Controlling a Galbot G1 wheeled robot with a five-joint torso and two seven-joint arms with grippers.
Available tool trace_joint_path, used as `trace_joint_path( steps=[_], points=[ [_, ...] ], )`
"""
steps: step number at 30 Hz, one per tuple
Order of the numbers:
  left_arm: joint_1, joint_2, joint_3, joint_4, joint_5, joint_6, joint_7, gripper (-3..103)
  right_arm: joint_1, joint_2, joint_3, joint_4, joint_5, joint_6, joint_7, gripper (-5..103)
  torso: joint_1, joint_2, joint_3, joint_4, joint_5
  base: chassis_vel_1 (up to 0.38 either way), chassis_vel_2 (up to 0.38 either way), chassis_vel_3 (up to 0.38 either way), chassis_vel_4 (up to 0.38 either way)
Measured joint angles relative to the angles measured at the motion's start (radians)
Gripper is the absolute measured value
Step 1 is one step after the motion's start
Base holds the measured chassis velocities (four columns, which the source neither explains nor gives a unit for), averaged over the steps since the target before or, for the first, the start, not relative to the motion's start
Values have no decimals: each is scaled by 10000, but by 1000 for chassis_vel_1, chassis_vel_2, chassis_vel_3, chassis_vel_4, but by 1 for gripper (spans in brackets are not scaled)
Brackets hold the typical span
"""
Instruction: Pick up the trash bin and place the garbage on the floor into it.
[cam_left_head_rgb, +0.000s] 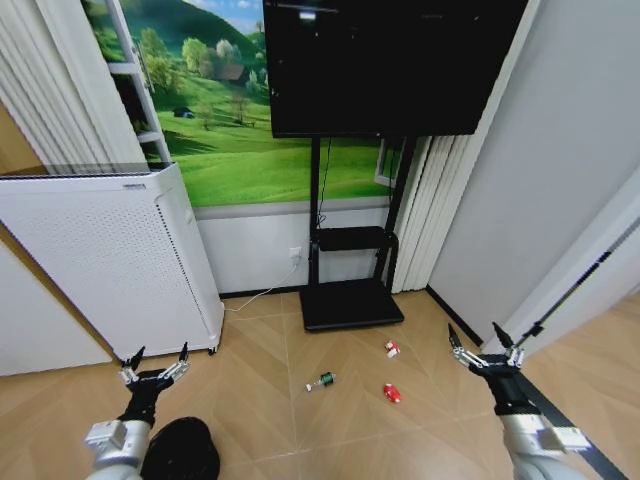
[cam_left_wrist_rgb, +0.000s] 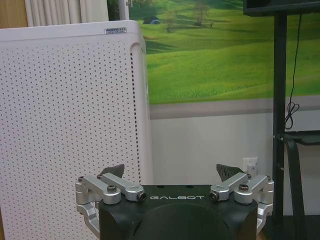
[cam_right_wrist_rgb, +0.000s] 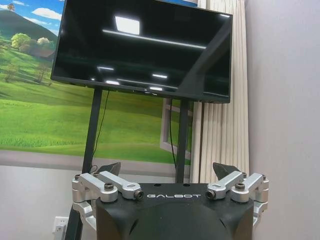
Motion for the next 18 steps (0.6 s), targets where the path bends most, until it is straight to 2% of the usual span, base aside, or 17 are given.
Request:
trace_joint_path(
  steps=[18],
  points=[
    [-128,79,5,122,-114,29,-21,100,-123,69,-153,23,160,-116,-39,100,-308,-799,-496,-1,0,0,0,0,0]
  ],
)
